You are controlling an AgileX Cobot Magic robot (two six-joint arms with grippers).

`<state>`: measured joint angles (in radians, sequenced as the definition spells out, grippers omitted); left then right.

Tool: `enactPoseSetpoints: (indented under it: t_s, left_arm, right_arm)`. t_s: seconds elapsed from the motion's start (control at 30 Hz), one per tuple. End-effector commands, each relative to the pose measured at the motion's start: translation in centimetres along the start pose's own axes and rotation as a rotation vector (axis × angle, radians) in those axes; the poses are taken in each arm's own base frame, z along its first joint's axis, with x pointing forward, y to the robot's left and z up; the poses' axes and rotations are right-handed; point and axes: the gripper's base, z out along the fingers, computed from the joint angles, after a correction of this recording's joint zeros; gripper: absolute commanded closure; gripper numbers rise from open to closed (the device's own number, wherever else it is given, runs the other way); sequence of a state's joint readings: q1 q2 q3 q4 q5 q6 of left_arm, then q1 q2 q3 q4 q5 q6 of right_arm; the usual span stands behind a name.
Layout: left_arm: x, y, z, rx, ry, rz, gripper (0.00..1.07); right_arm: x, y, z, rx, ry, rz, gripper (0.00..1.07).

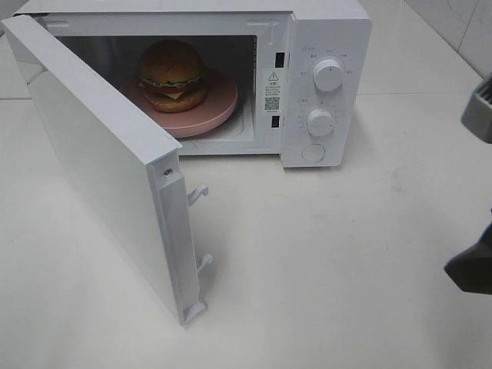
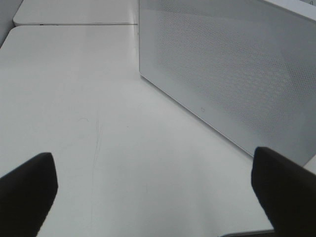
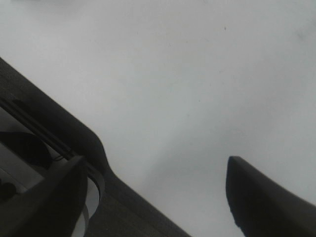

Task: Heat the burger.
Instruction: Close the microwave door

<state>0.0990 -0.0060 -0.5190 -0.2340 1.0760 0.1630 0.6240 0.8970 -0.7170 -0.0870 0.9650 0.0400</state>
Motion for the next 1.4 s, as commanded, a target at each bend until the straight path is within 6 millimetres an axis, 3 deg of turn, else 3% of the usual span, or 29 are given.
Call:
enactPoseSetpoints:
  t_s: [0.03, 0.53, 0.67, 0.93, 1.2, 1.4]
  left_arm:
    - [0.0, 0.0, 0.0, -0.007, 0.003, -0.001, 0.07]
    - [0.0, 0.0, 0.0, -0.007, 0.003, -0.001, 0.07]
    - [0.0, 0.0, 0.0, -0.007, 0.003, -0.001, 0.07]
    - [0.0, 0.0, 0.0, -0.007, 0.003, -0.001, 0.07]
    - [0.0, 0.0, 0.0, -0.007, 0.003, -0.001, 0.07]
    - [0.0, 0.0, 0.0, -0.007, 0.003, -0.001, 0.07]
  right_arm:
    - [1.2, -0.2, -0.8, 0.018, 0.034, 0.027, 0.31]
    - [6.2, -1.1, -5.7, 0.055, -0.162, 0.166, 0.31]
    - [7.0, -1.4, -5.7, 0.086, -0.175, 0.220, 0.31]
    - [10.4, -1.7, -3.1, 0.183, -0.158, 0.398, 0.31]
    - [11.2, -1.1, -4.5, 0.198, -0.392, 0.511, 0.31]
    - [12.5, -0.5, -4.5, 0.240, -0.513, 0.533, 0.31]
